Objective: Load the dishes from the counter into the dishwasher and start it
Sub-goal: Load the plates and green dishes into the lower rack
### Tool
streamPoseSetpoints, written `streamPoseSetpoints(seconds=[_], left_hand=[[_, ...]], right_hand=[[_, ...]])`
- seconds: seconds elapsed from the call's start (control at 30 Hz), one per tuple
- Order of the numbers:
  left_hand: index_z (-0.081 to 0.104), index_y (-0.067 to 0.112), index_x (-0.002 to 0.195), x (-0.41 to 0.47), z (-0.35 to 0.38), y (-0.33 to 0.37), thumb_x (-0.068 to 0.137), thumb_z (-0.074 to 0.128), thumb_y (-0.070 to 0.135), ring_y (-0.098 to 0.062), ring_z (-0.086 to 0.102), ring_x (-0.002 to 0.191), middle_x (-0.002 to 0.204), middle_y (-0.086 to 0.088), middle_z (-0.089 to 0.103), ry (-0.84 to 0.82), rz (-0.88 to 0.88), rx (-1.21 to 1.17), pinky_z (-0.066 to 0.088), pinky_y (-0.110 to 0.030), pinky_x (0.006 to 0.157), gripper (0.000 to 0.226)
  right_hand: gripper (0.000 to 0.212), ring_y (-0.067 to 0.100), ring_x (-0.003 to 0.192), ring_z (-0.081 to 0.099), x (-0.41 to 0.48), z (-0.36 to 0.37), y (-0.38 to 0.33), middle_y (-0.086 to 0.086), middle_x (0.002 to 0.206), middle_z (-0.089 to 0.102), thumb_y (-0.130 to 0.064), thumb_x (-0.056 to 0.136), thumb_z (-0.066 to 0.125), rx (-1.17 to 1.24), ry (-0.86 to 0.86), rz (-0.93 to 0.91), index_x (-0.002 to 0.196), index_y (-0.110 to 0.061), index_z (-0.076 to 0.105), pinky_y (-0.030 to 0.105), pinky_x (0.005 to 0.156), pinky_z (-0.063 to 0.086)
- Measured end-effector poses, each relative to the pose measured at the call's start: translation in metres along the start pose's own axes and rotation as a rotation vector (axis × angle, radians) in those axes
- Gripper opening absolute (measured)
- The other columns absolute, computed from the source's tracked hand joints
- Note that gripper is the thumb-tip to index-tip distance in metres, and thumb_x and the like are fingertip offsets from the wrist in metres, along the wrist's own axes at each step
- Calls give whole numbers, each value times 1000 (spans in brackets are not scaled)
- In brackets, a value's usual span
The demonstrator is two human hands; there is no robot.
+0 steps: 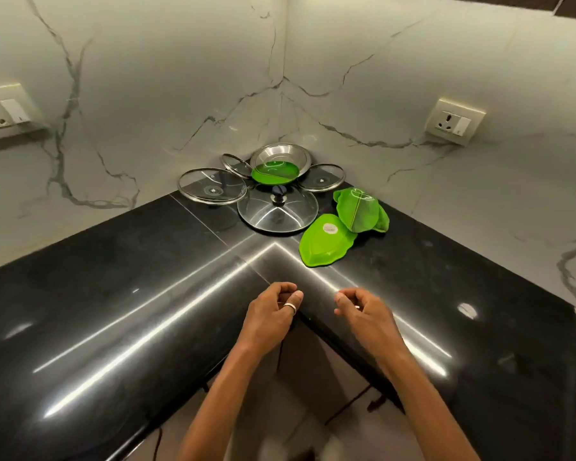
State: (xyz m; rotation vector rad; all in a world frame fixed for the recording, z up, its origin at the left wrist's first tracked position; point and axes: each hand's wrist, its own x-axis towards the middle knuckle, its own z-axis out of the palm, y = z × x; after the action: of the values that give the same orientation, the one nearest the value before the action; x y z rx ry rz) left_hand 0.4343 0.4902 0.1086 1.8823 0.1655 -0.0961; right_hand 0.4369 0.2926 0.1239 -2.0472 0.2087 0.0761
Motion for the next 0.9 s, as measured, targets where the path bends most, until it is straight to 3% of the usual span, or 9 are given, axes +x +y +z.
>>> streamPoseSetpoints(seconds=[0.17,0.33,0.53,0.7,0.8,0.9], left_hand=[[69,32,106,63,14,-3,93,68,40,-4,71,90,96,9,75,-5,-90,-65,57,-24,80,15],[67,31,105,136,16,-6,95,67,37,-6,71,91,96,9,76,-49,-126,-99,54,-24,79,12],[68,31,99,232,-4,-35,69,60,63,-12,71,92,94,10,75,14,-224,-113,57,-41,91,44],[67,28,96,281,-3,-32,91,62,42,-18,70,97,97,6,75,-1,-218,51,54,-40,92,16],[68,24,111,295,21,-21,96,60,40,-23,68,105,108,-1,75,-77,-131,249,51,-34,86,23],[65,21,120,312,62,-9,96,60,41,-25,65,112,117,-1,72,-149,-70,275,48,-34,87,32]], right_hand=[[10,9,83,72,63,-1,-19,-6,82,75,-32,96,66,-37,-24,-7,89,-26,70,32,78,54],[12,8,87,70,127,15,-24,-8,87,74,-35,95,65,-136,-42,7,95,-25,70,32,81,54],[11,3,84,66,199,40,-45,-13,92,72,-35,96,65,-233,-60,43,96,-26,70,24,75,46],[17,8,88,65,258,52,-70,-8,100,72,-33,96,64,-297,-57,-9,104,-19,71,23,80,45],[14,8,85,65,295,51,-89,-9,95,72,-32,96,64,-338,-32,-56,101,-20,71,25,78,46],[13,8,80,62,327,44,-107,-10,87,69,-30,96,63,-395,31,-125,100,-21,72,24,73,42]])
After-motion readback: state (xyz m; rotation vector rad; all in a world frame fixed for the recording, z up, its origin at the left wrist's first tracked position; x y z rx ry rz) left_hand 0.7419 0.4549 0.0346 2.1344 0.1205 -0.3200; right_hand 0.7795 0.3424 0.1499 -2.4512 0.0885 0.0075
